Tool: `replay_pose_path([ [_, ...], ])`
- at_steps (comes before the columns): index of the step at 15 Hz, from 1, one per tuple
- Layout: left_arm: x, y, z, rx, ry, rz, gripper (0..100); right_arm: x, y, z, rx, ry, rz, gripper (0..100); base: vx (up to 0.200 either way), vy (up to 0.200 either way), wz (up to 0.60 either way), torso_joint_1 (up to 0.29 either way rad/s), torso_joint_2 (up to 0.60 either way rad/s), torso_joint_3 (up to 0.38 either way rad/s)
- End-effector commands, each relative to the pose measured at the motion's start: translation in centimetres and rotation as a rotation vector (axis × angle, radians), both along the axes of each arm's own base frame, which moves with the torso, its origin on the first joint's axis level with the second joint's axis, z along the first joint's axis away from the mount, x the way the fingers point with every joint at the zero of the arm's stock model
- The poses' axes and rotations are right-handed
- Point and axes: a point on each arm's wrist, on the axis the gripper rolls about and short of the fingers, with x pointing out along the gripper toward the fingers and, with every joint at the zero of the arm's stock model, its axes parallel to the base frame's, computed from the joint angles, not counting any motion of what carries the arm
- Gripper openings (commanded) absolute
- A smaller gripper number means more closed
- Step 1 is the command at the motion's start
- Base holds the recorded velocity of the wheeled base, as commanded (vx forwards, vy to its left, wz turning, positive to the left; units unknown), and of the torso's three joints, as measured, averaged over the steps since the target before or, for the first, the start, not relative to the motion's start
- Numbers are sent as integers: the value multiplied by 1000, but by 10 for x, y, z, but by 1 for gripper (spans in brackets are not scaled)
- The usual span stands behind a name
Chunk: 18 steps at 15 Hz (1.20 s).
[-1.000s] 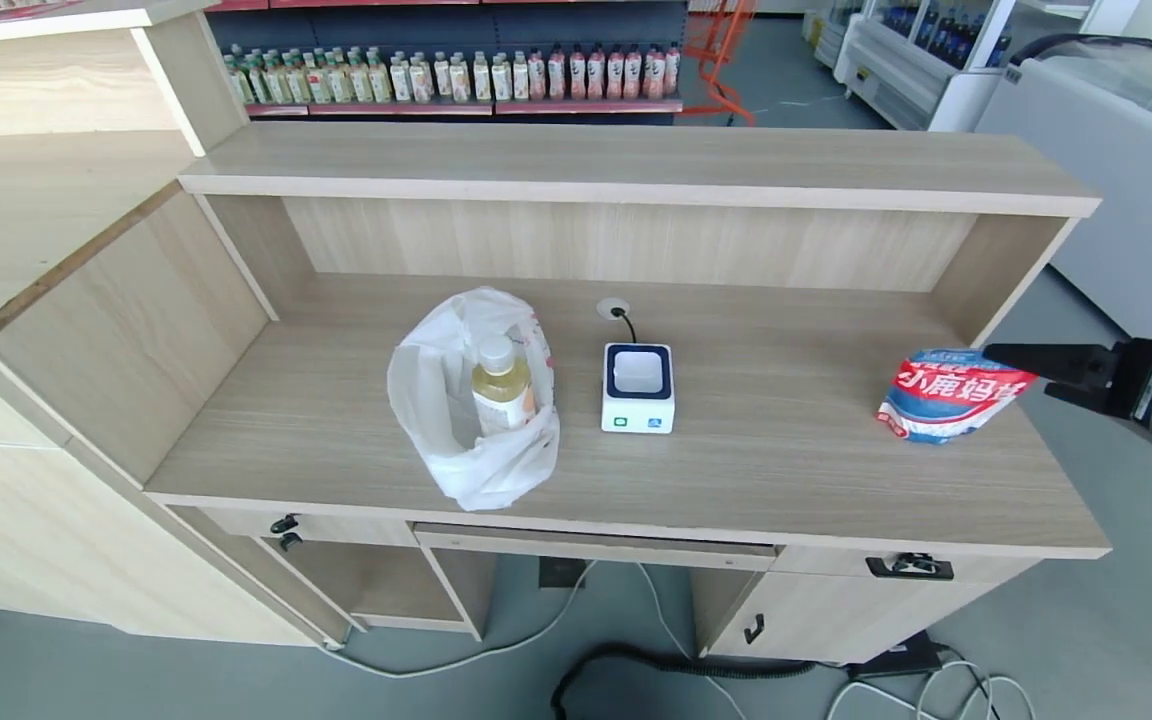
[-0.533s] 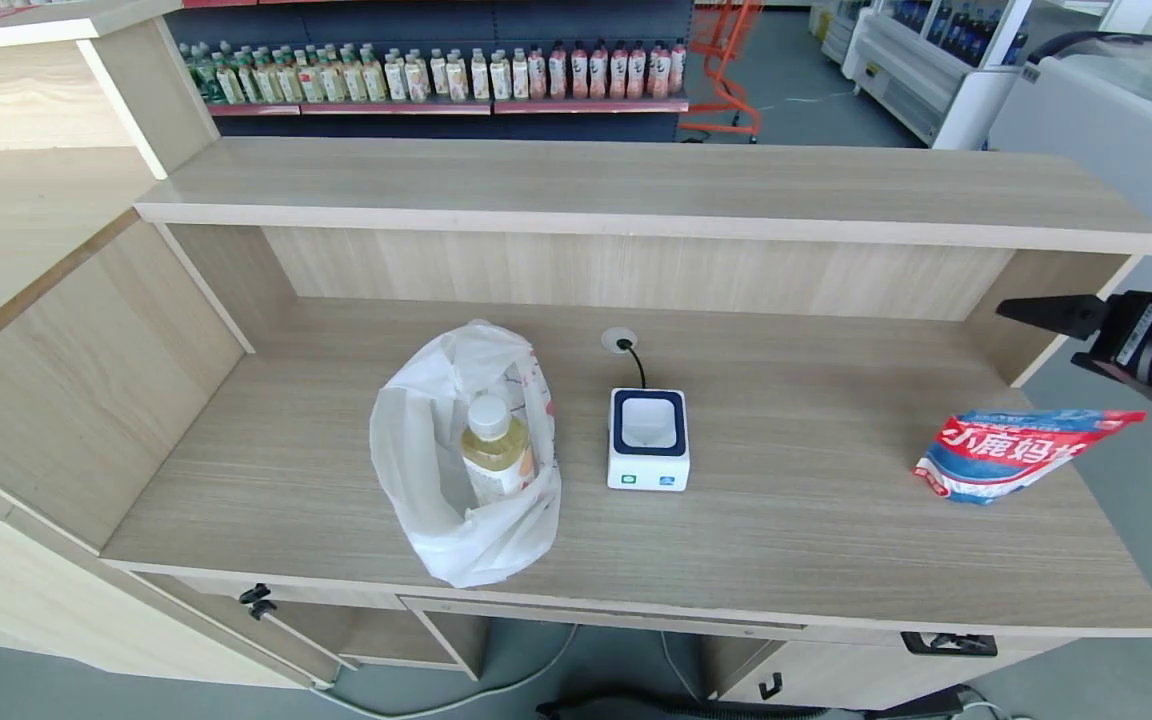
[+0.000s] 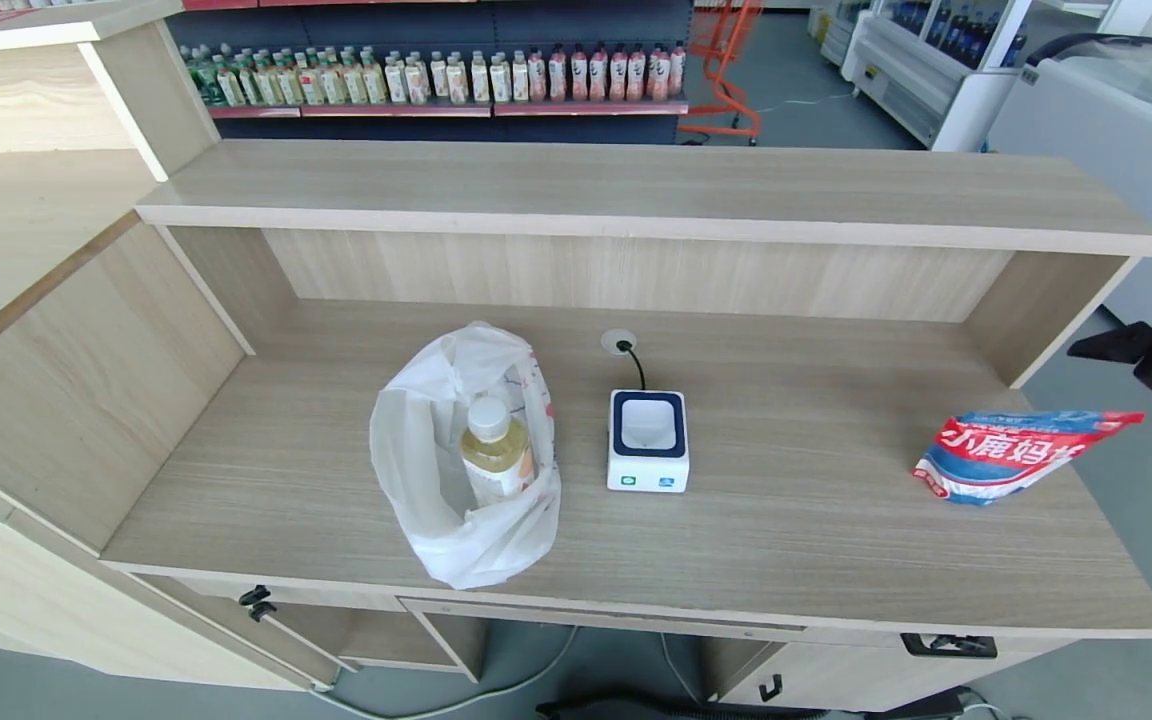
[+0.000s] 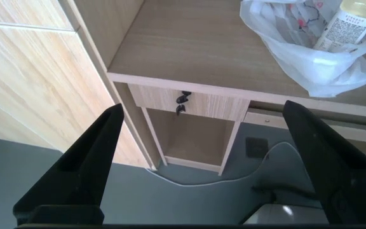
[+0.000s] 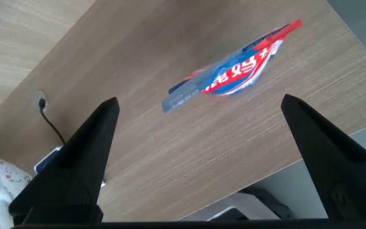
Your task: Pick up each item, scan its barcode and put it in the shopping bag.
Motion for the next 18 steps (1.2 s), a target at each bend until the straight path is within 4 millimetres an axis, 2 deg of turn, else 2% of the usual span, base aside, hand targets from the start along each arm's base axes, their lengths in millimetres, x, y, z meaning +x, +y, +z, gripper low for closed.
replay_pose_path([
  [1, 0, 0, 0, -1, 0, 0, 100, 17, -26, -18, 2, 72, -103, 100, 0, 0, 0, 0, 0, 0],
  [7, 0, 0, 0, 1, 0, 2, 100, 65, -41, -62, 20, 162, -109, 100, 0, 0, 0, 0, 0, 0],
  [8, 0, 0, 0, -1, 0, 0, 100, 80, -39, -75, 4, 147, -89, 100, 0, 0, 0, 0, 0, 0],
  [11, 0, 0, 0, 1, 0, 0, 100, 102, -28, -108, -35, 223, -4, 100, 0, 0, 0, 0, 0, 0],
  [14, 0, 0, 0, -1, 0, 2, 100, 116, -12, -122, -35, 243, 46, 100, 0, 0, 0, 0, 0, 0],
  [15, 0, 0, 0, -1, 0, 0, 100, 122, -10, -125, -44, 209, 54, 0, 0, 0, 0, 0, 0, 0],
  [18, 0, 0, 0, -1, 0, 0, 100, 130, -1, -124, -70, 180, 88, 0, 0, 0, 0, 0, 0, 0],
])
